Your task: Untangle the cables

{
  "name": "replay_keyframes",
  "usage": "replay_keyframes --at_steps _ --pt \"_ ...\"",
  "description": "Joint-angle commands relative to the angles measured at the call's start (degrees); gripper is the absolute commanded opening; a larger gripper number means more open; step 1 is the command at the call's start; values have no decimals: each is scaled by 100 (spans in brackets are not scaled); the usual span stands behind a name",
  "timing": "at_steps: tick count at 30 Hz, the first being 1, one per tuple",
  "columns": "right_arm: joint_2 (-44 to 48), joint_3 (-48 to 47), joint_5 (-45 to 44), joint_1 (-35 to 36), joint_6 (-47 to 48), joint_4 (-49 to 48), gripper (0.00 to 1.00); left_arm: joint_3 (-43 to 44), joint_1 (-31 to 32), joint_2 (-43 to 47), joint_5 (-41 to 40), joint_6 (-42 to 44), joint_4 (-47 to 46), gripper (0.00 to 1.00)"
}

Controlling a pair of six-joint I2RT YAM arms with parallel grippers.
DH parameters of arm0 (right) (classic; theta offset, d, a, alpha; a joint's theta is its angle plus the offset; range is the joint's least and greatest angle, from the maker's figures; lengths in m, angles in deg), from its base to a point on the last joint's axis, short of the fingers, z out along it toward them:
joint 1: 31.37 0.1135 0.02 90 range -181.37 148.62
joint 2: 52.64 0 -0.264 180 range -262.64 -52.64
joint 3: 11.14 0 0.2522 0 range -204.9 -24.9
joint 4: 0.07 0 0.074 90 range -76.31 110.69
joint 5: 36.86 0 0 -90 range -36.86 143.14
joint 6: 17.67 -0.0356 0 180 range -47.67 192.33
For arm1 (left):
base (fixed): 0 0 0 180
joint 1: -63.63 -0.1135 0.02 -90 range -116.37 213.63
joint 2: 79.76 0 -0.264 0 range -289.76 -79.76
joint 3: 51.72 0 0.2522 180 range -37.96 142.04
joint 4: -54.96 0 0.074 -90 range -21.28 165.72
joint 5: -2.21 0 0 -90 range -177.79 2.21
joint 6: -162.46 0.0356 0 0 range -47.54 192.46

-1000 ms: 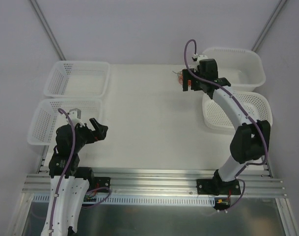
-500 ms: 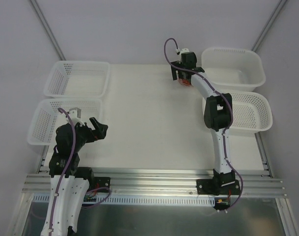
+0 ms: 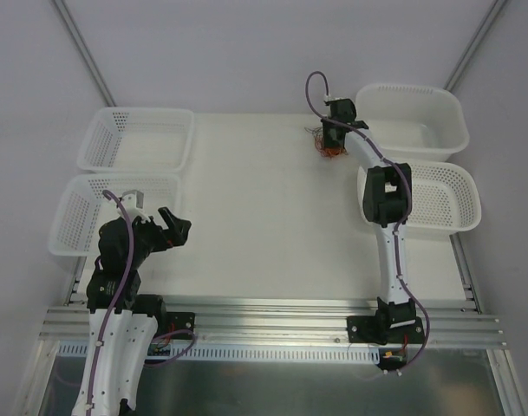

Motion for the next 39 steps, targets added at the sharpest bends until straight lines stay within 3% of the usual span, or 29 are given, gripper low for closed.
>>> replay_keyframes --at_steps 1,3,11,16,22,26,29,36,39 --pt "549 607 726 209 -409 143 12 -44 -24 134 169 136 -236 99" --pt "960 1273 832 341 -383 37 1 -70 -24 249 195 118 -245 99" --pt "3044 4017 1386 1272 -559 -376 1 -158 -24 653 380 -5 -245 99" --pt "4501 5615 1360 2370 -611 -359 1 -202 -15 812 476 -101 -245 99" --pt "5392 6550 1185 3514 -673 -218 1 -281 3 689 1318 -487 -236 99" --pt "6129 7234 912 3655 -831 -130 23 -316 3 575 1863 -752 -236 99" --pt "6806 7508 632 3647 -927 115 48 -308 20 460 2180 -875 -245 99" --pt "8037 7965 -239 3647 -1665 116 58 -150 371 21 2016 -1349 -271 99" --pt "8354 8141 -397 3647 -2122 -51 71 96 740 -453 1752 -1578 -306 99"
